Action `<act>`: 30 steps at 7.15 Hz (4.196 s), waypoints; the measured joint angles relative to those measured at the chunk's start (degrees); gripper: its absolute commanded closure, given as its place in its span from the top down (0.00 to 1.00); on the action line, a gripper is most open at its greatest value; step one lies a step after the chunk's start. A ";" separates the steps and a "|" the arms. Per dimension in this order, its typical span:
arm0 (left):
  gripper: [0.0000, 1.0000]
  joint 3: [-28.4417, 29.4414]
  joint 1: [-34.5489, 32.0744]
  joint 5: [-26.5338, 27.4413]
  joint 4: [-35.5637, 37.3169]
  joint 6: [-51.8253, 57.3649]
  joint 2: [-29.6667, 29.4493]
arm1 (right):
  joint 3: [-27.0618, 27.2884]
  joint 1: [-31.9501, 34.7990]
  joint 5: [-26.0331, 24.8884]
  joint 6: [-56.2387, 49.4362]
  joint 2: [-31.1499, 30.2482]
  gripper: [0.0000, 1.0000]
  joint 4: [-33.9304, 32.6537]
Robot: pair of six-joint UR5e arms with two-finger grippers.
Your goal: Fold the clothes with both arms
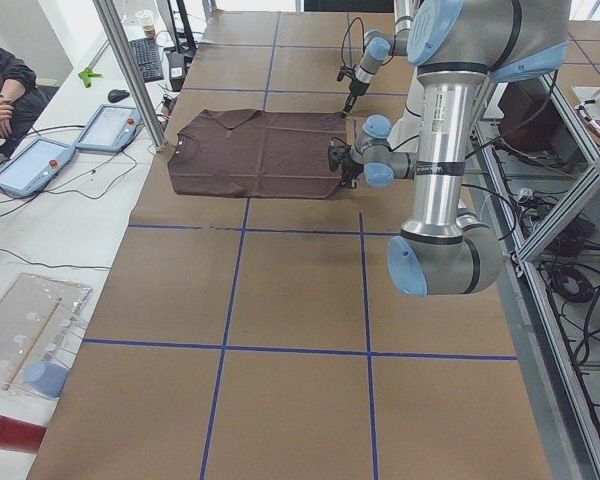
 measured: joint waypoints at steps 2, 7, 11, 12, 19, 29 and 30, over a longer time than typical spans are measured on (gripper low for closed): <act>0.00 0.01 0.05 -0.02 0.02 0.06 -0.06 | 0.23 0.22 -0.14 -0.11 -0.12 0.00 -0.08; 0.00 -24.13 0.01 -5.44 21.88 0.47 0.00 | 24.62 -1.10 2.91 -0.08 -0.23 0.00 -22.00; 0.00 -34.09 -3.49 -12.12 37.75 4.32 -7.01 | 35.66 2.57 8.94 -1.50 10.24 0.00 -41.99; 0.00 -28.65 -7.80 -12.32 37.96 8.92 -11.38 | 31.43 6.98 10.13 -4.16 14.38 0.00 -42.64; 0.00 10.20 -31.37 -15.18 20.66 31.76 -23.03 | -10.14 34.60 20.31 -16.77 28.48 0.00 -20.93; 1.00 34.15 -32.60 -15.26 -1.00 41.02 -27.45 | -33.11 37.14 21.13 -23.41 32.96 1.00 -5.71; 1.00 32.32 -32.58 -15.66 -2.21 43.16 -26.23 | -32.26 38.47 23.84 -26.83 32.71 1.00 -5.65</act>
